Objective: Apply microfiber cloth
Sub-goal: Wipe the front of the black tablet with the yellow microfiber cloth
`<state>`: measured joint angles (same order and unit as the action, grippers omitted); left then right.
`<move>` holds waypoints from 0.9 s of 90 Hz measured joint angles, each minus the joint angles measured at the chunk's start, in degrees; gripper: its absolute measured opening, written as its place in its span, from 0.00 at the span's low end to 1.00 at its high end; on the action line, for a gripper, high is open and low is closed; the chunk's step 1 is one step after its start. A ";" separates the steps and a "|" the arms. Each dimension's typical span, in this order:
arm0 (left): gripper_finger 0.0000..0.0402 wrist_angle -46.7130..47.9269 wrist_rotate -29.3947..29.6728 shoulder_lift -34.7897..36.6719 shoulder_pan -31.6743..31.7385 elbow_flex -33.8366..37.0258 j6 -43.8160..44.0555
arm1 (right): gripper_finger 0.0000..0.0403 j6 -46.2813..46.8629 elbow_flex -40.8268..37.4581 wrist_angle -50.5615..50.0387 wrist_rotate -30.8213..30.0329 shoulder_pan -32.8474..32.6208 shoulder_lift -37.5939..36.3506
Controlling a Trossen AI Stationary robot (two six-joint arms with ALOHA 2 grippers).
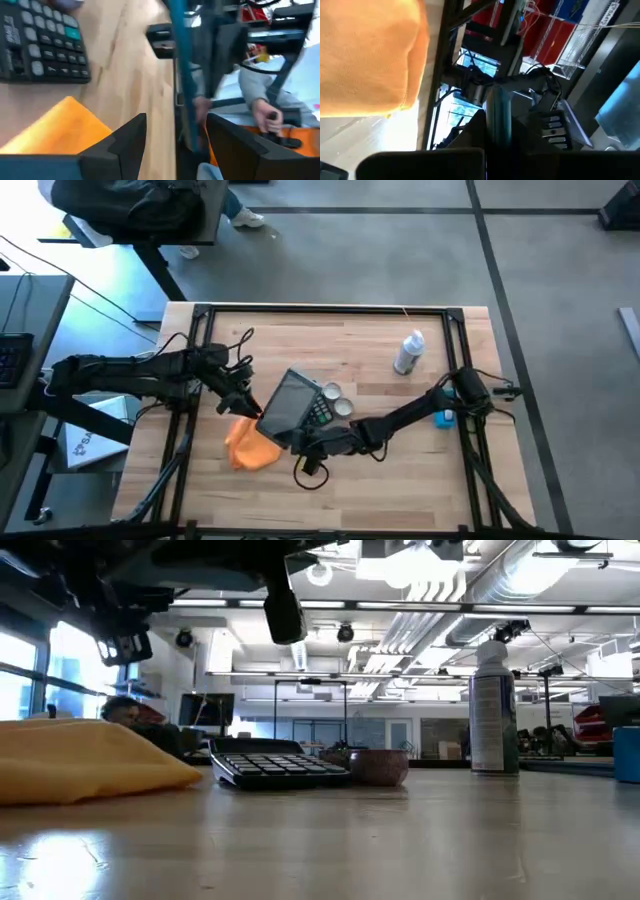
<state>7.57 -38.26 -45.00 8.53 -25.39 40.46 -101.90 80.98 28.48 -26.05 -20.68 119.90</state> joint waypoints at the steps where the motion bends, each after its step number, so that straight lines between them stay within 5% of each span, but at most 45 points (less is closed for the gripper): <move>1: 0.47 -0.58 -0.07 -0.23 -0.08 0.00 -0.09 | 0.00 -0.05 0.01 0.03 0.03 -0.01 0.00; 21: 0.47 -9.31 -5.60 -3.85 -2.25 0.00 1.03 | 0.00 -2.58 0.01 -0.01 -3.34 0.72 -0.04; 53: 0.46 -14.57 -2.44 -6.30 -4.50 0.02 -0.57 | 0.00 -5.80 0.03 0.43 -5.64 1.04 -0.05; 81: 0.23 -15.28 -2.14 -6.12 -4.41 0.07 -0.63 | 0.00 -7.04 0.10 0.68 -6.72 0.95 -0.11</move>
<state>-7.70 -40.40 -51.11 4.12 -25.32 39.83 -108.94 81.08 29.17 -32.77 -19.74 119.79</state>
